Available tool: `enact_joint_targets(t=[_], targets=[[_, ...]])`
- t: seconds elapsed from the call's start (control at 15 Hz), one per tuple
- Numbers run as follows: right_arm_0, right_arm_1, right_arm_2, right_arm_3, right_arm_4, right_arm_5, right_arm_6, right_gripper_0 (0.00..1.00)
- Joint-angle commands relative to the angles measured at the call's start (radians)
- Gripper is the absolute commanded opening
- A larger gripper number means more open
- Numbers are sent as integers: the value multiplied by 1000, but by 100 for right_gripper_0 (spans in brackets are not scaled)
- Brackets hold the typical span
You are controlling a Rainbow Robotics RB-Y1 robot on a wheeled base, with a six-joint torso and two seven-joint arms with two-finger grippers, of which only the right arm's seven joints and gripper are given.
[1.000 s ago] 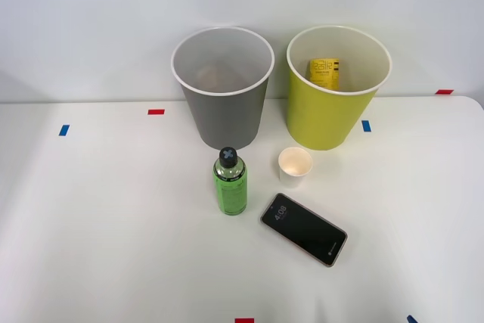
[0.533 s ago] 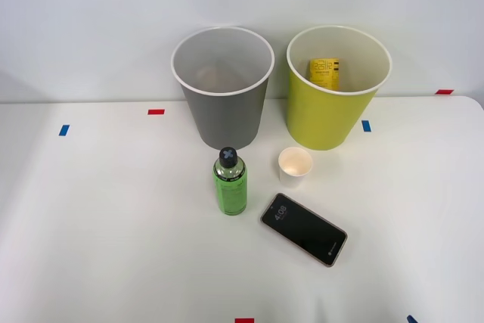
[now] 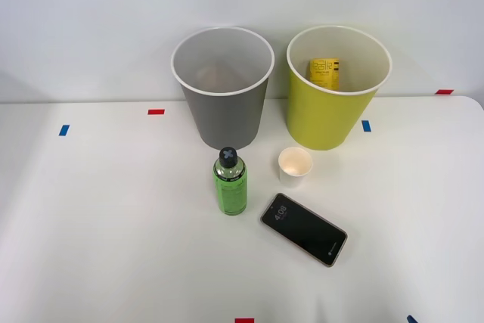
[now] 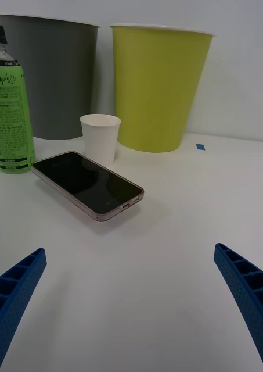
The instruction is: Put cans in the gray bin, plastic bottles in the light green bin
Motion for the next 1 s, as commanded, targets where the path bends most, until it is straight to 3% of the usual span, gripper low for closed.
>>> enact_joint_targets(t=[0.07,1.0], targets=[[0,0,0,0,0,0,0,100],[0,0,0,0,0,0,0,100]])
